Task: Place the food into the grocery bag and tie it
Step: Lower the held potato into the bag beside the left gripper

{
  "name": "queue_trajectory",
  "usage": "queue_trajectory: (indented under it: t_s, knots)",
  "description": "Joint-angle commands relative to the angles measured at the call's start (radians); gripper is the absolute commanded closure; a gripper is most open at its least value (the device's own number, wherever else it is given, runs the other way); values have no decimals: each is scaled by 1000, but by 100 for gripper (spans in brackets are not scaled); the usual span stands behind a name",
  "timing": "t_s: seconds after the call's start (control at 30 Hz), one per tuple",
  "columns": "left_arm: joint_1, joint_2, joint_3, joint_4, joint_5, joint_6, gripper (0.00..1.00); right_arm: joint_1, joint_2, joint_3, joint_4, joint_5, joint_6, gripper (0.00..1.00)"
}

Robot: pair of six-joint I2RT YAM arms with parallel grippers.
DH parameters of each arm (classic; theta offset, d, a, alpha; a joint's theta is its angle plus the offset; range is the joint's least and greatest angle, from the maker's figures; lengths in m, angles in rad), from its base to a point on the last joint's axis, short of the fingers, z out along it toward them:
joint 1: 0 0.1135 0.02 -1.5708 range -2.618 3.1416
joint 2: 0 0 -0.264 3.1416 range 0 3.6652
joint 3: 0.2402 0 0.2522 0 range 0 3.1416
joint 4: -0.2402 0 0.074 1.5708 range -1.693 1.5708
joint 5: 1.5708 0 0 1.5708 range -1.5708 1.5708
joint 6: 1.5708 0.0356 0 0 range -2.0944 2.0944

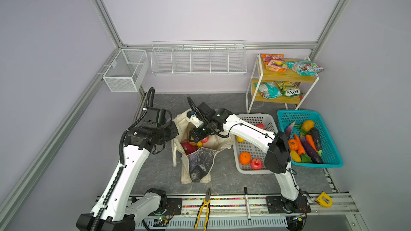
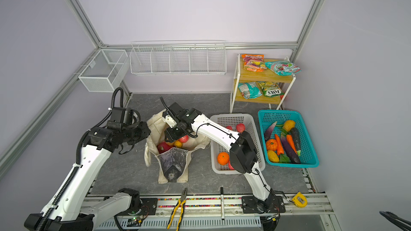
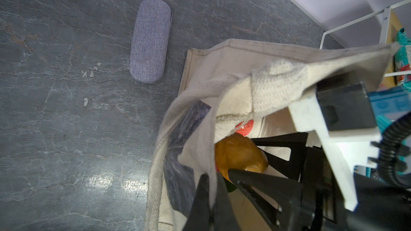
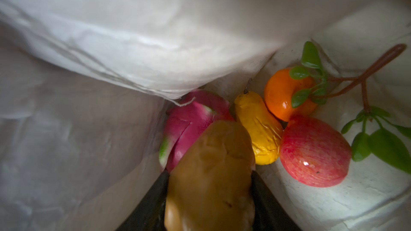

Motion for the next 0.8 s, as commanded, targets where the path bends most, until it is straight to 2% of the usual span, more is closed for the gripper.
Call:
queue_trajectory:
  t_s: [0.0,0.3,0.57,0.77]
  knots:
    - [-2,-24,-6,3,11,-11,100,24,45,-20,-66,16,-37,62]
    - [-2,-33,-21,6,11,-22,100,32,20,-60,10,58,-41,57]
    - [-2,-18,-10,8,9,-21,100,23,-22,-179,102,131,-14,53]
    - [-2,-8,8,17,11,-14,100,20,-36,-173,94,126,-36,40]
